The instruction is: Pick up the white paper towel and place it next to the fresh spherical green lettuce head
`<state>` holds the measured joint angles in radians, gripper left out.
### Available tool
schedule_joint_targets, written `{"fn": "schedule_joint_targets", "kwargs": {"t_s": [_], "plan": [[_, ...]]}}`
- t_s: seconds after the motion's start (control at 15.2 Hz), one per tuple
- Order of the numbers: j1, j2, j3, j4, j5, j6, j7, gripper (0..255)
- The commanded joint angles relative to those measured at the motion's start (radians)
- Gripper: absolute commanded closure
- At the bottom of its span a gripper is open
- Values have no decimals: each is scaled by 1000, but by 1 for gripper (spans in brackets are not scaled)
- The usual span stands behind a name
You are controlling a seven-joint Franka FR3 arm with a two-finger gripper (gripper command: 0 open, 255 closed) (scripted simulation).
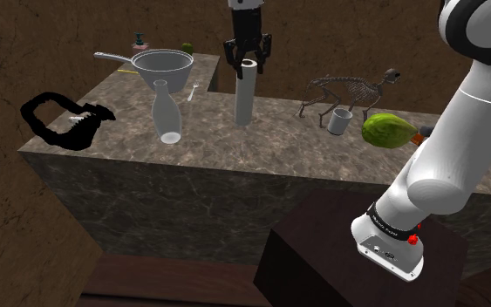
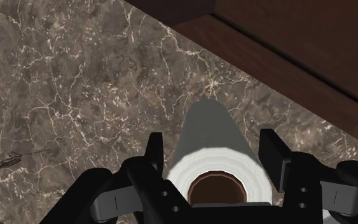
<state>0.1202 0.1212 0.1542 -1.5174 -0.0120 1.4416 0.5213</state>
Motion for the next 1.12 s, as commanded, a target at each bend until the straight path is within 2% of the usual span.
{"fn": "schedule_joint_targets", "kwargs": {"t_s": [0.0, 0.59, 1.06], "plan": [[0, 6, 0, 33, -1, -28, 0, 255], [6, 50, 2, 217, -7, -168, 5, 255], [15, 112, 5, 404, -17, -294, 10, 255]]}}
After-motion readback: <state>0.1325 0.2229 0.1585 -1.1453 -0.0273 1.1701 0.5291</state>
